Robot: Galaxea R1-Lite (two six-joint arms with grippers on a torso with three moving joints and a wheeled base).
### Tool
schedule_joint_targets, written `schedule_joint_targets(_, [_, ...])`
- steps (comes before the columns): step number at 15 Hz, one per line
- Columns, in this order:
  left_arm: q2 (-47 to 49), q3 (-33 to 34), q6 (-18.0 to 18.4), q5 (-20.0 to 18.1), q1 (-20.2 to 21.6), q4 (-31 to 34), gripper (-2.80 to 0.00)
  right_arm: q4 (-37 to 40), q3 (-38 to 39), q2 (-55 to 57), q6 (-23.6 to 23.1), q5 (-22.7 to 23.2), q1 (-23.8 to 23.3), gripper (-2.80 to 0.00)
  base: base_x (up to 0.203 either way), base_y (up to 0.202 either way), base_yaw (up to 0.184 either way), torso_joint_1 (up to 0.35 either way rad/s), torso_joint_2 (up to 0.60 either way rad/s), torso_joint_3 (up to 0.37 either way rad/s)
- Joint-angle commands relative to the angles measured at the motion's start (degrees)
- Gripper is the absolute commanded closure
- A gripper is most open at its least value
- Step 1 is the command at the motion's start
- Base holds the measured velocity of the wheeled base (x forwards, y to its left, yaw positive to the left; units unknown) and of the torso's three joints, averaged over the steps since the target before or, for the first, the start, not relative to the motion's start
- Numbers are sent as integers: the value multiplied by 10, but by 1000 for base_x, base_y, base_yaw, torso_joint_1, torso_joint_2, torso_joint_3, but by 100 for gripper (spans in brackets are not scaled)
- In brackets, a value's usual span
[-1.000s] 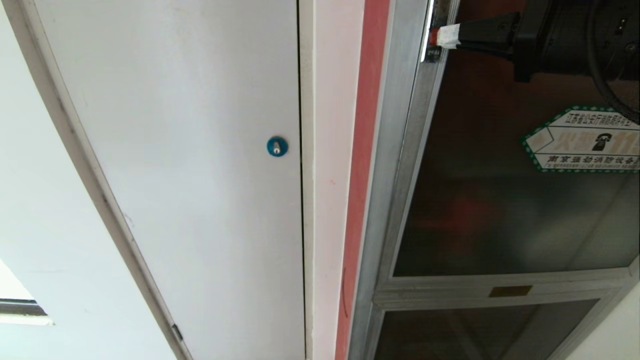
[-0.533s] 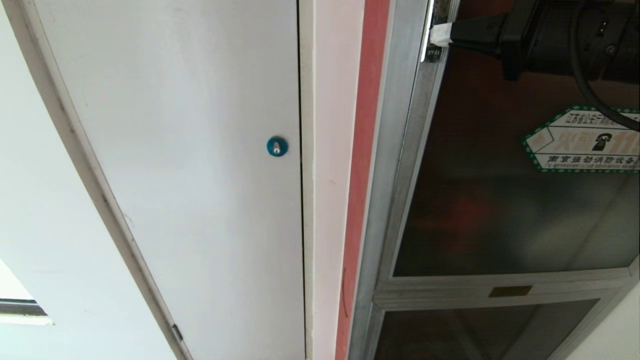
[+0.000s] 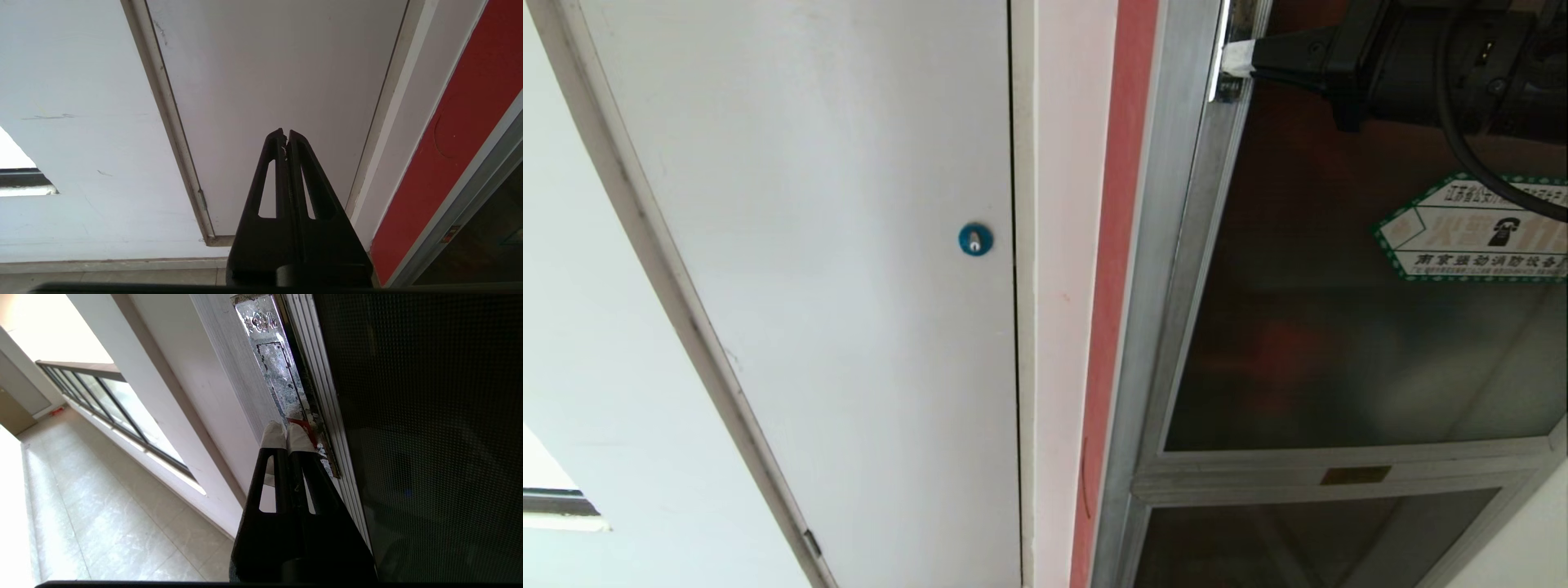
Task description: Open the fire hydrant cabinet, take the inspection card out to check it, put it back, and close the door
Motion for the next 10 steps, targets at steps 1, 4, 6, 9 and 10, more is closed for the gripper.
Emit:
schedule_joint_targets(1, [1, 0, 0, 0, 0, 0, 0, -2, -1, 1, 1, 0, 0, 0, 0, 0, 0, 0, 0, 0])
schedule_joint_targets(4, [1, 1, 0, 0, 0, 0, 0, -2, -1, 2, -1, -25, 0, 0, 0, 0, 0, 0, 0, 0])
schedule_joint_targets(6, [1, 0, 0, 0, 0, 0, 0, -2, 0, 2, -1, -28, 0, 0, 0, 0, 0, 0, 0, 0])
schedule_joint_targets(9, [1, 0, 0, 0, 0, 0, 0, 2, 4, 1, 0, -28, 0, 0, 0, 0, 0, 0, 0, 0])
schedule_joint_targets(10, [1, 0, 0, 0, 0, 0, 0, 3, 7, 1, 1, -28, 0, 0, 0, 0, 0, 0, 0, 0])
